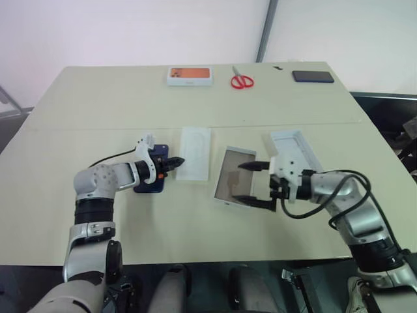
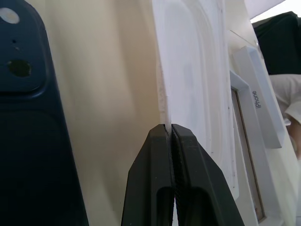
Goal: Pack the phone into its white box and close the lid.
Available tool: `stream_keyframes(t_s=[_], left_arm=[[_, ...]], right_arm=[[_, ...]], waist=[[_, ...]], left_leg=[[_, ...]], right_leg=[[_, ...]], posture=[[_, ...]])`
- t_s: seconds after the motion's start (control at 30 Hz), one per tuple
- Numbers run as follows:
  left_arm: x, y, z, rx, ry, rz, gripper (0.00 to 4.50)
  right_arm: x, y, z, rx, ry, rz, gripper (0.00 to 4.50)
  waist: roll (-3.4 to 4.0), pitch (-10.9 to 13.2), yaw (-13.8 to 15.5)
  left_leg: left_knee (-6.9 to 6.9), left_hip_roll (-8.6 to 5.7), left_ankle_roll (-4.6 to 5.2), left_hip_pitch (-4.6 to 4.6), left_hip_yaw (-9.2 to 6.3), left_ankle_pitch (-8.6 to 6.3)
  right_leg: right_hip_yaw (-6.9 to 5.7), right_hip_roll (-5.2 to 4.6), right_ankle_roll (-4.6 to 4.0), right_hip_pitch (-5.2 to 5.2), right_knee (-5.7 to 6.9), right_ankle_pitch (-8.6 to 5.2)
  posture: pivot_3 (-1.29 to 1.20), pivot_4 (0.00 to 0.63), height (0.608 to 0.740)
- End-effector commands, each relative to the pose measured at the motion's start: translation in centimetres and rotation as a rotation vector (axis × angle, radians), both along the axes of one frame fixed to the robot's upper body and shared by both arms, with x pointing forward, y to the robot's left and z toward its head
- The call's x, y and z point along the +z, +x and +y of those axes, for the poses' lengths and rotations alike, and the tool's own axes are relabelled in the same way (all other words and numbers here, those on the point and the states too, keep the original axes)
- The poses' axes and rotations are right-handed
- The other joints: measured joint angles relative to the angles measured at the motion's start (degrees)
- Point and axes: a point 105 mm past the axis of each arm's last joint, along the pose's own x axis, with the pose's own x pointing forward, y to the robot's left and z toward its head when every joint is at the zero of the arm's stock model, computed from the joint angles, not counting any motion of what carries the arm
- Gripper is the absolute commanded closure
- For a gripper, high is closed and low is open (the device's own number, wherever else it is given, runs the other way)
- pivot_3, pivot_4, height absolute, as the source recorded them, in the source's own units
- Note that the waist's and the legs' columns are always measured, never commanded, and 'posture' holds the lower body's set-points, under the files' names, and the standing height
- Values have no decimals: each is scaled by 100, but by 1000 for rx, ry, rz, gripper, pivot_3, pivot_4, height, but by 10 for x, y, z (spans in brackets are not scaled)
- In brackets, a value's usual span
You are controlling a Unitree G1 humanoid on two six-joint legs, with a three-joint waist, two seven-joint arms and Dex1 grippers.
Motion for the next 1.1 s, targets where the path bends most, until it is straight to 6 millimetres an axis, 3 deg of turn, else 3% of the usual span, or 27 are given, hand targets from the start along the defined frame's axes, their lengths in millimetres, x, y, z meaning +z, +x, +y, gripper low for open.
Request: stream_keyframes(t_s=[0.03, 0.13, 0.2, 0.3, 0.47, 0.73, 0.9, 1.0, 1.1], left_arm=[[25, 3, 1, 5, -27, -74, 4444], [26, 1, 2, -1, -14, -85, 4444], [26, 1, 3, 6, -7, -86, 4500], [28, 2, 5, 15, -15, -84, 4500], [36, 3, 4, 14, -58, -97, 4500], [52, 4, -2, 0, -108, -119, 4500], [46, -2, -11, -27, -109, -96, 4500], [42, -8, -21, -46, -110, -86, 4500], [39, -11, -26, -53, -100, -82, 4500]], right_arm=[[-10, -1, 10, 0, -46, -11, 0], [-26, 7, 7, -50, -100, -8, 0], [-34, 3, 2, -19, -146, -3, 570], [-31, 3, 3, 8, -130, -5, 1873], [-26, 7, 11, 46, -116, -42, 4478], [-22, 19, 40, 110, -102, -124, 4478], [-21, 28, 46, 101, -85, -127, 4478], [-14, 35, 45, 66, -66, -160, 3622], [-4, 29, 42, 74, -26, -133, 2201]], waist=[[0, 0, 3], [0, 0, 4], [0, 0, 14], [0, 0, 7], [-1, 0, -15], [-1, 1, -10], [-1, 1, -5], [-1, 1, -4], [-1, 1, -5]], left_leg=[[0, 0, 0, 0, 0, 0], [1, -1, -1, -1, 2, 0], [1, -3, -1, -2, 2, 0], [1, -3, -1, -2, 2, 0], [1, -2, -1, -2, 2, 0], [1, -1, -3, -2, 1, 1], [1, -2, -5, -2, 0, 3], [1, -2, -6, -2, 0, 3], [1, -2, -7, -2, 0, 3]], right_leg=[[1, 0, 0, -1, 0, 0], [1, -1, 0, 0, 0, 0], [1, -1, 0, -1, 0, 0], [1, -1, 0, -1, -1, 0], [0, 1, 0, -2, 0, 0], [0, 2, 0, -3, 0, 0], [0, 2, 0, -4, 0, 0], [1, 1, 0, -4, 0, 0], [1, 1, 0, -4, 1, 1]], posture=[[0, 150, 740], [0, 150, 740], [0, 150, 740], [0, 150, 740], [0, 150, 740], [0, 150, 740], [0, 150, 740], [0, 150, 740], [0, 150, 740]])
